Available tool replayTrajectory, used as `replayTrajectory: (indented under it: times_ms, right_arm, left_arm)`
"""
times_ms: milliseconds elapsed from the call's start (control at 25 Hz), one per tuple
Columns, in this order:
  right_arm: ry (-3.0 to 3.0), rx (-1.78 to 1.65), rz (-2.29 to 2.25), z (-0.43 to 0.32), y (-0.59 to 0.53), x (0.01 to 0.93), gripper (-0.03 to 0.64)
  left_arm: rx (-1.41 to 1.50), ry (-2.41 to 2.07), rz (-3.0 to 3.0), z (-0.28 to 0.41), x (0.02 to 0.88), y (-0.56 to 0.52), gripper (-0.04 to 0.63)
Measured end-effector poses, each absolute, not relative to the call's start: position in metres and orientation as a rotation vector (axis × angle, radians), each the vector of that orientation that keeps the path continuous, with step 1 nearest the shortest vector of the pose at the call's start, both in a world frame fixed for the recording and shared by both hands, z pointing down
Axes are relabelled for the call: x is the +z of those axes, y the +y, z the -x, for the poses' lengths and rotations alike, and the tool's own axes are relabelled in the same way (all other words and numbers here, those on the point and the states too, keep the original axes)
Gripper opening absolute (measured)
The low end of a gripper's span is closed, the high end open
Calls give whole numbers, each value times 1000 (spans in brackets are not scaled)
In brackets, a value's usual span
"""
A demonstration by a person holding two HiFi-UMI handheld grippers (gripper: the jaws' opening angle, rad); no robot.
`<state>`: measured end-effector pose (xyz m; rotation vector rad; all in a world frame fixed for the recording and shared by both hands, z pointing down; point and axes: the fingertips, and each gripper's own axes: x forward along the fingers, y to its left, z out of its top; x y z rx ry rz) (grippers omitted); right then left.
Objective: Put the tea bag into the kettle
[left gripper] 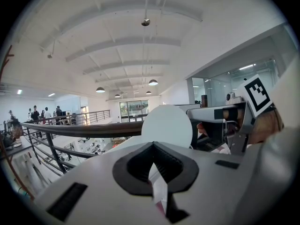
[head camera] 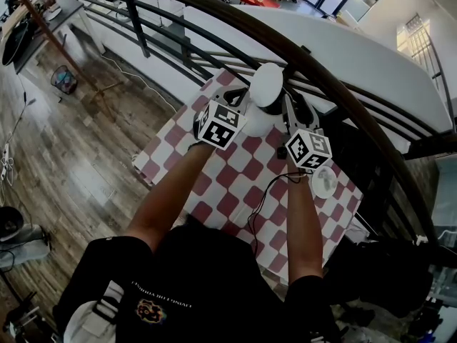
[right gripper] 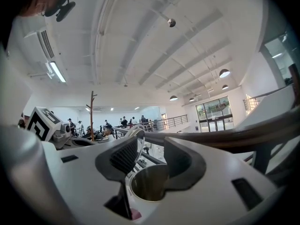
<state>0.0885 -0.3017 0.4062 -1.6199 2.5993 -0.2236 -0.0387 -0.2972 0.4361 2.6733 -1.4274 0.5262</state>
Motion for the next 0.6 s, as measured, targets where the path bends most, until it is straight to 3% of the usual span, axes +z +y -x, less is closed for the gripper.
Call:
replayTrajectory:
  times_ms: [200,280,600]
  right_arm:
    - [2595,-137,1615,-84,-298,392,161]
    - [2607,-76,1610,-80,-294,385,12]
    - [2666,12,1542,-57,-285,372,11]
  left_arm:
    - [522,-1433,-2667,42,437,-297,-2]
    - [520,-1435,-2664,44,436,-296,-2]
    - [514,-1450,-2652,50,435,-292,-2]
